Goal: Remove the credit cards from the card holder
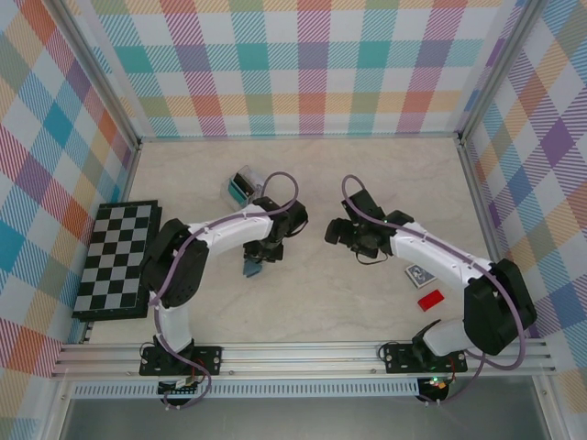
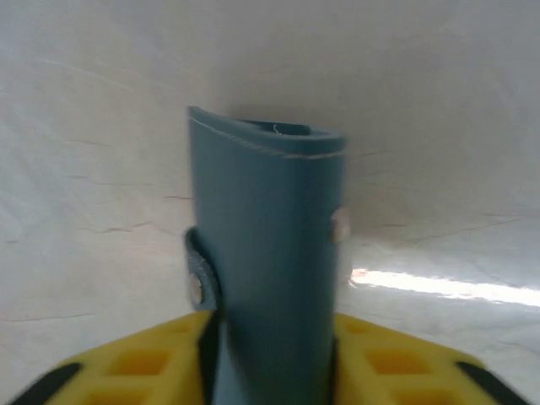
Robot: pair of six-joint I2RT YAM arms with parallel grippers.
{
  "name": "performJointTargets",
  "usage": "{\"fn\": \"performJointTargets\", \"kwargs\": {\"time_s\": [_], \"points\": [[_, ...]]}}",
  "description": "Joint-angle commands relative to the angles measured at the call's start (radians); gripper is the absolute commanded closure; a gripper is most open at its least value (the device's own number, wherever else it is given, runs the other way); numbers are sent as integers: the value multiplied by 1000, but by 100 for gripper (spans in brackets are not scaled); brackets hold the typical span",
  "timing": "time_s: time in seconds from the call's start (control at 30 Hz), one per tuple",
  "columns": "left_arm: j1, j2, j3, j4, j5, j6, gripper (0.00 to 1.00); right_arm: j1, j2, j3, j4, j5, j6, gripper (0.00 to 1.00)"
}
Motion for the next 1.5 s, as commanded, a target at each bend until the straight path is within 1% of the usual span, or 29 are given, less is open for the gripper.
{"fn": "performJointTargets", "kwargs": {"time_s": [0.0, 0.1, 0.17, 0.23, 0.3, 0.37, 0.5, 0.53, 0.6, 0.7, 0.77, 0.8, 0.87, 0.93, 1.0, 1.13, 1.3, 1.47], "points": [[-8, -17, 30, 62, 108, 3, 48, -10, -50, -35, -4, 19, 28, 14], [6, -63, 35, 81, 127, 16, 34, -9, -58, -42, 18, -5, 11, 14], [28, -111, 19, 100, 149, 25, 27, -9, -45, -36, 31, -39, -9, 15], [61, -165, -10, 123, 169, 26, 22, -9, -21, -28, 63, -100, -43, 16], [108, -224, -62, 152, 191, 15, 16, -3, 22, -1, 92, -175, -77, 18], [163, -283, -135, 191, 223, -6, 12, 18, 82, 50, 94, -221, -111, 21], [294, -403, -308, 277, 301, -62, 3, 98, 233, 194, 45, -222, -170, 23], [315, -430, -346, 294, 315, -74, 0, 115, 266, 225, 35, -219, -177, 23], [370, -486, -424, 324, 337, -93, 0, 143, 338, 297, 6, -211, -187, 23], [427, -549, -497, 333, 346, -107, 0, 183, 453, 421, -44, -199, -206, 22], [451, -579, -526, 330, 349, -110, 0, 221, 530, 516, -86, -178, -246, 18], [462, -595, -538, 326, 346, -113, 0, 249, 572, 572, -120, -142, -268, 16], [476, -616, -551, 311, 325, -129, 0, 295, 658, 696, -199, -75, -305, 12], [482, -641, -561, 281, 268, -162, 0, 319, 741, 810, -262, -49, -317, 9], [486, -670, -576, 260, 217, -190, 0, 326, 806, 895, -294, -50, -307, 8], [492, -738, -607, 239, 168, -229, 0, 327, 899, 1019, -348, -44, -297, 7], [495, -775, -618, 225, 166, -225, 0, 327, 998, 1153, -426, -31, -310, 6], [495, -763, -622, 235, 195, -220, 0, 327, 1049, 1223, -491, 26, -308, 6]]}}
